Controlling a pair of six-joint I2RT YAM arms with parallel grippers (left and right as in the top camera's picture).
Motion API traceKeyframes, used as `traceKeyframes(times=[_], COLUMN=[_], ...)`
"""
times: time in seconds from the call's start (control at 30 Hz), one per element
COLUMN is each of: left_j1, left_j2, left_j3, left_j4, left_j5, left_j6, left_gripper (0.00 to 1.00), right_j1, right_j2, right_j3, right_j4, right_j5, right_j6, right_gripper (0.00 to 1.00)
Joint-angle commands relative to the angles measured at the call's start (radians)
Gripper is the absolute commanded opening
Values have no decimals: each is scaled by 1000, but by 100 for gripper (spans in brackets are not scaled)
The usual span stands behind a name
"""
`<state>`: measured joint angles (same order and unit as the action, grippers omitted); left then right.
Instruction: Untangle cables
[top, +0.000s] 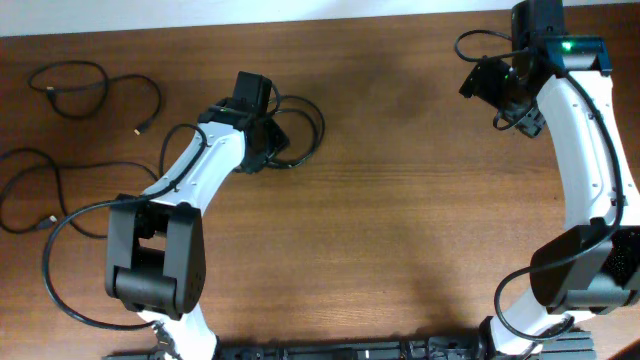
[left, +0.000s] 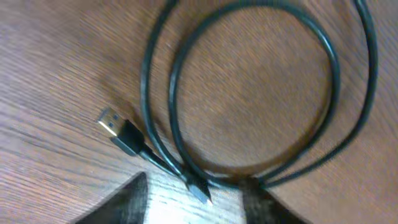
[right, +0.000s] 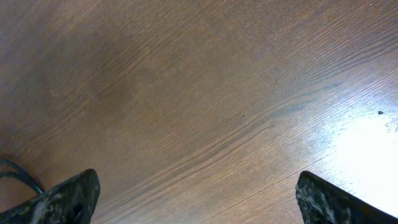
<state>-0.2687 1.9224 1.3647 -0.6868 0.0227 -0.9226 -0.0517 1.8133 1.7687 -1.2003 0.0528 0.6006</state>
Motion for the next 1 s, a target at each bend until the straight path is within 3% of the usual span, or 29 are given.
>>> traceKeyframes(times=[0.0,0.1,0.2,0.3,0.33,0.37,0.6,0.73,0.8,0.87,0.93,0.97], left_j1=[-10,-14,-14,-15,-15,-15,-16,-17,-17,-17,-17,-16], left_j2=[11,60,83,121,128,137,146,189,204,203,203,203], left_j3=[-14,-20,-20,-20,-20,-20,-23,-23,-23,-23,-21,-18], left_j4=[2,2,6,6,6,6,5,6,2,3,1,1], left_j5=[-66,-71,-71,-71,-72,-72,-92,-98,-99,-100,-100,-101], left_j6=[-122,-185,-185,-192,-192,-191,-190,-183,-161,-132,-81,-57], left_gripper=[58,68,65,50,32,22,41,40,18,17,0,0], right_j1=[0,0,0,0,0,0,0,0,0,0,0,0], right_j2=[9,9,9,9,9,9,9,9,9,9,9,9], right_j3=[2,2,2,2,2,2,2,2,2,2,2,2], right_j4=[0,0,0,0,0,0,0,0,0,0,0,0], right_j5=[15,14,14,15,15,14,14,14,14,14,15,14], right_j6=[-1,-1,0,-1,-1,-1,-1,-1,-1,-1,-1,-1], right_gripper=[98,98,98,99,98,98,99,98,98,98,98,98])
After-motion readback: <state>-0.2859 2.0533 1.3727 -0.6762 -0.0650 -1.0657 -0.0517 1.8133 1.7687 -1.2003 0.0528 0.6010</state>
